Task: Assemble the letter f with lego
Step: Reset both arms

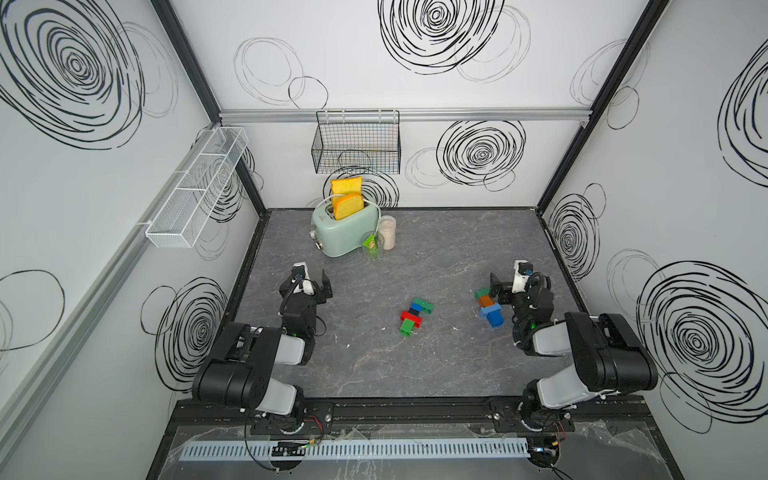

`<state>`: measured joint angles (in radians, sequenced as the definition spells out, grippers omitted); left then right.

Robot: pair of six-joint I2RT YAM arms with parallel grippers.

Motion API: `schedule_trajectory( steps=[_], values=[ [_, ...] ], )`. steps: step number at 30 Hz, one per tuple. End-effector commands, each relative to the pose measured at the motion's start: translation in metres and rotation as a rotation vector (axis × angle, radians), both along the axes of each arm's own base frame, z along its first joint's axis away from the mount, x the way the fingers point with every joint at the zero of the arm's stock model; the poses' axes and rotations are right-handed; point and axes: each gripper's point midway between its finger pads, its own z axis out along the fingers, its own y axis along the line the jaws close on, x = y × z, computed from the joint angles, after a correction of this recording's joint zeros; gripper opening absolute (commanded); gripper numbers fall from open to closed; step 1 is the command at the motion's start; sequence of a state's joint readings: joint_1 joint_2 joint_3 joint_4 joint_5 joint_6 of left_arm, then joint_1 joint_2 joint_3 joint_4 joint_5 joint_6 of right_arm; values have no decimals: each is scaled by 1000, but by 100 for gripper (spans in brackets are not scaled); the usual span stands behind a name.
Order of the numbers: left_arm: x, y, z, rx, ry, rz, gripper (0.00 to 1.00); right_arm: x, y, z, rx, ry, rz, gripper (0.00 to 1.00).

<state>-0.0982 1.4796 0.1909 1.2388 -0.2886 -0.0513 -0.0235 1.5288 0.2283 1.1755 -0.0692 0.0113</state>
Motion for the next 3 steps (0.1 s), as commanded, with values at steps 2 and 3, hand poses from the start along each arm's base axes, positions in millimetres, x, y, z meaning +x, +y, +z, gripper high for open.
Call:
schedule_trajectory(
  steps=[2, 3],
  values=[
    [1, 1, 24, 8, -92, 2, 98, 1, 1, 15, -11, -58, 12, 99],
    [0, 1, 24, 6, -93, 2, 98, 1, 1, 17, -18, -67, 6, 99]
  ],
)
